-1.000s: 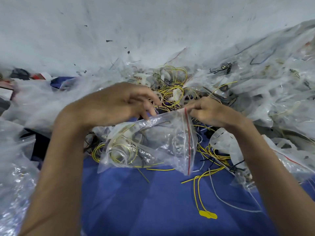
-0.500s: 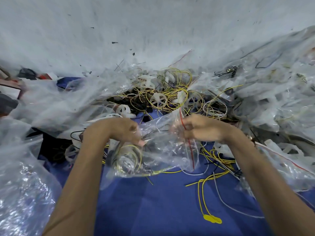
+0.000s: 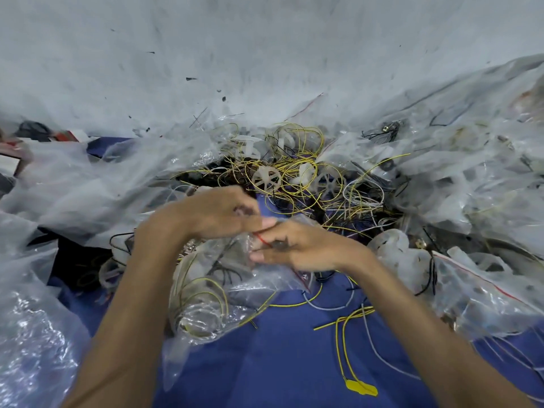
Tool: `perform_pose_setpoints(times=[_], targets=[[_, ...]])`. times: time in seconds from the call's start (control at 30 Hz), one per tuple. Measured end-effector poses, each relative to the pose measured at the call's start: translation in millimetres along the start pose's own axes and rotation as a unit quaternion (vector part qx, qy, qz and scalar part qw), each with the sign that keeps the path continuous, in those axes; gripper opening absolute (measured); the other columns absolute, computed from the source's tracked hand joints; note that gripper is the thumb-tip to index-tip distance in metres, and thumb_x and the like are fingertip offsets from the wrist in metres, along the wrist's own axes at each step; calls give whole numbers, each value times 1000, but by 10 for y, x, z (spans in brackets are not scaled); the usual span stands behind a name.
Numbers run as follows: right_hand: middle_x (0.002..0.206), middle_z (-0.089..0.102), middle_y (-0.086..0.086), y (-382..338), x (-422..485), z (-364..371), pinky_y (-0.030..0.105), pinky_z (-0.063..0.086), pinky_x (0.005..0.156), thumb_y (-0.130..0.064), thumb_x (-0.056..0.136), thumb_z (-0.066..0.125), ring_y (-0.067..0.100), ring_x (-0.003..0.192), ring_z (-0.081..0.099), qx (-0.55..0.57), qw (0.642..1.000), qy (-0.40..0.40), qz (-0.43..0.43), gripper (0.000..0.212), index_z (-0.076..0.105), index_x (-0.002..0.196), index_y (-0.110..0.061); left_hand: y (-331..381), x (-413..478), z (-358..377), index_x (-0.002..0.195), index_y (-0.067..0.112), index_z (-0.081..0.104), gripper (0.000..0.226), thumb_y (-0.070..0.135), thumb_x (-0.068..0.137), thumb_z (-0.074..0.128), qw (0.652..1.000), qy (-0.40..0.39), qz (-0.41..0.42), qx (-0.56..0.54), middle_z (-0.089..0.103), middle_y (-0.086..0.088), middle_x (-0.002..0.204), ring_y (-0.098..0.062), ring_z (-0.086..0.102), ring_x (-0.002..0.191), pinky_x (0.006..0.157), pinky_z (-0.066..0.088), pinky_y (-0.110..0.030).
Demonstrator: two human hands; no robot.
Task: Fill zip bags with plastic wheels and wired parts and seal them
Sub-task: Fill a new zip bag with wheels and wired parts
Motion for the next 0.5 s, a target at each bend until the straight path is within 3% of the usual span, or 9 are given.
perform_pose_setpoints(times=[0.07,0.13,0.2,0.27,0.3,0.33,0.37,0.43,0.5], targets=[[82,64,-3,167,-53,14,27,40,77,-30,90,59,9,77,55,37,996,-59,48,14,70,88,-22,-224,-30,44,69,30,62,30,57,80,55,997,-37,-62,20,58,15,73,-4,54,74,70,39,-22],[93,69,7,382,-96,-133,29,47,79,-43,84,59,15,84,61,102,988,-50,101,30,71,95,-18,-368,-40,23,71,28,68,20,44,83,65,994,-35,-94,40,63,13,71,-5,56,72,67,40,-20],[94,73,-1,638,-71,-500,24,53,80,-42,84,59,11,89,67,175,971,85,141,30,72,97,-17,-393,-56,9,81,25,73,14,39,81,70,993,-27,-108,50,67,10,78,-4,57,75,65,41,-16],[86,72,-5,967,-121,-952,22,53,76,-25,90,59,11,86,68,203,918,286,184,17,70,94,-12,-387,-58,-15,92,24,71,15,33,81,71,992,-14,-111,57,64,11,83,-4,56,78,63,39,-16],[85,71,-4,1095,-157,-1078,24,53,78,-18,90,59,14,86,67,181,898,344,209,12,69,88,-12,-384,-61,-27,97,25,69,16,29,81,70,993,-7,-107,57,63,10,89,-6,56,82,66,39,-18],[86,69,-1,1192,-143,-1100,26,53,79,-15,88,61,16,87,65,136,900,340,236,8,68,84,-13,-389,-61,-40,100,27,64,19,24,82,69,994,1,-101,45,61,10,96,-7,55,85,70,38,-20],[91,67,0,1245,-66,-994,25,51,77,-15,86,63,16,88,62,71,924,269,262,4,67,86,-15,-397,-59,-51,100,31,59,23,19,83,68,996,7,-91,18,58,10,101,-7,54,84,70,38,-20],[106,64,3,1306,65,-558,23,45,74,-25,85,64,16,94,60,-64,950,80,296,20,64,102,-13,-369,-57,-88,93,37,49,32,13,83,67,997,26,-65,-36,56,11,105,-2,51,76,67,40,-19],[119,56,11,1342,116,-336,31,45,86,-36,87,60,29,110,54,-172,939,36,297,42,54,120,-11,-325,-67,-137,89,35,45,32,12,83,66,995,49,-49,-79,55,9,107,-2,52,70,70,49,-25]])
Point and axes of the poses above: each hand's wrist, its own x-axis towards the middle knuckle, its own z-axis out of the palm, y = z × x, the point moved 9 cm from there along x, towards the middle knuckle
